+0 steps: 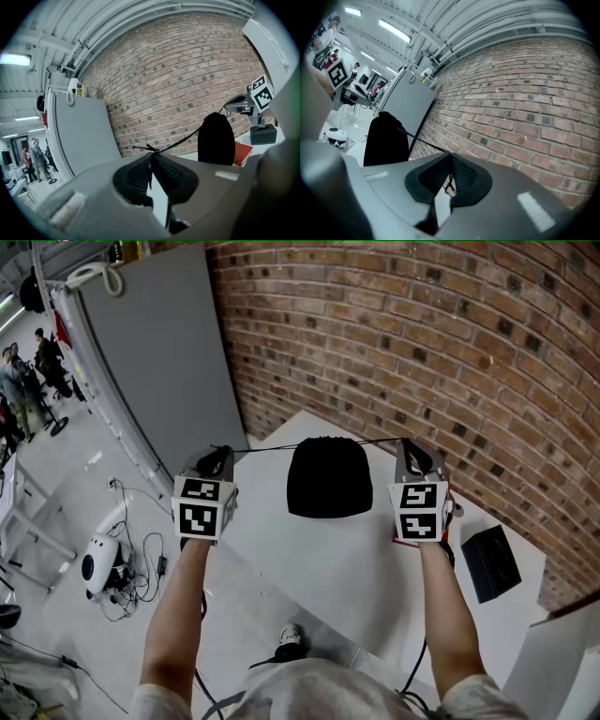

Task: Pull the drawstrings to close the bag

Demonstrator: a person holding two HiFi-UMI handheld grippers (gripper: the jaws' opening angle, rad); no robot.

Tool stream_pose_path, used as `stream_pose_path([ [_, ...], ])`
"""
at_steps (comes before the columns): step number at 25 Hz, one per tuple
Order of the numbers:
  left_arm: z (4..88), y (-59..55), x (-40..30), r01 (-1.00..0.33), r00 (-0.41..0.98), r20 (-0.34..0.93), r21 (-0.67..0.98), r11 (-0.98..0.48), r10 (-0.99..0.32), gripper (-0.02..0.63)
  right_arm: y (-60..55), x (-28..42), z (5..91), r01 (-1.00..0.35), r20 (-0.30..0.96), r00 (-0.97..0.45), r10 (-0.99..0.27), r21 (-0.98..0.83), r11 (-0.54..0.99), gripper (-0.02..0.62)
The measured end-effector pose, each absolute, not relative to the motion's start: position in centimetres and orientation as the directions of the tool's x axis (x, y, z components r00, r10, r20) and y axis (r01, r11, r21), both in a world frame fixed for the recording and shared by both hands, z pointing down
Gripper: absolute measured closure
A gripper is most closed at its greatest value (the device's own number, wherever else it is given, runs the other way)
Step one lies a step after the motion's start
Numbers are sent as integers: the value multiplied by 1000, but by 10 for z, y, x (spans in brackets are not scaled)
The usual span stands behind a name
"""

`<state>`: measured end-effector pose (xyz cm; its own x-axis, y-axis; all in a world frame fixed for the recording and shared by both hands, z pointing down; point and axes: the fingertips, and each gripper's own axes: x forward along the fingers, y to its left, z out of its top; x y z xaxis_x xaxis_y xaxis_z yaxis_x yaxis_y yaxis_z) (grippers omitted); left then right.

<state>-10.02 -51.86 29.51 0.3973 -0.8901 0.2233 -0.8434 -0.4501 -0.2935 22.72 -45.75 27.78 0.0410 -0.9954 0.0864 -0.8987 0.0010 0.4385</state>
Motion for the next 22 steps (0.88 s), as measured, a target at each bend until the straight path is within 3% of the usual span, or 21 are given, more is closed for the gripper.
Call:
stream_pose_path([
  [22, 295, -515, -117, -865, 356, 221, -289, -409, -908, 601, -458, 221, 276, -900, 79, 21, -997, 436, 16, 584],
])
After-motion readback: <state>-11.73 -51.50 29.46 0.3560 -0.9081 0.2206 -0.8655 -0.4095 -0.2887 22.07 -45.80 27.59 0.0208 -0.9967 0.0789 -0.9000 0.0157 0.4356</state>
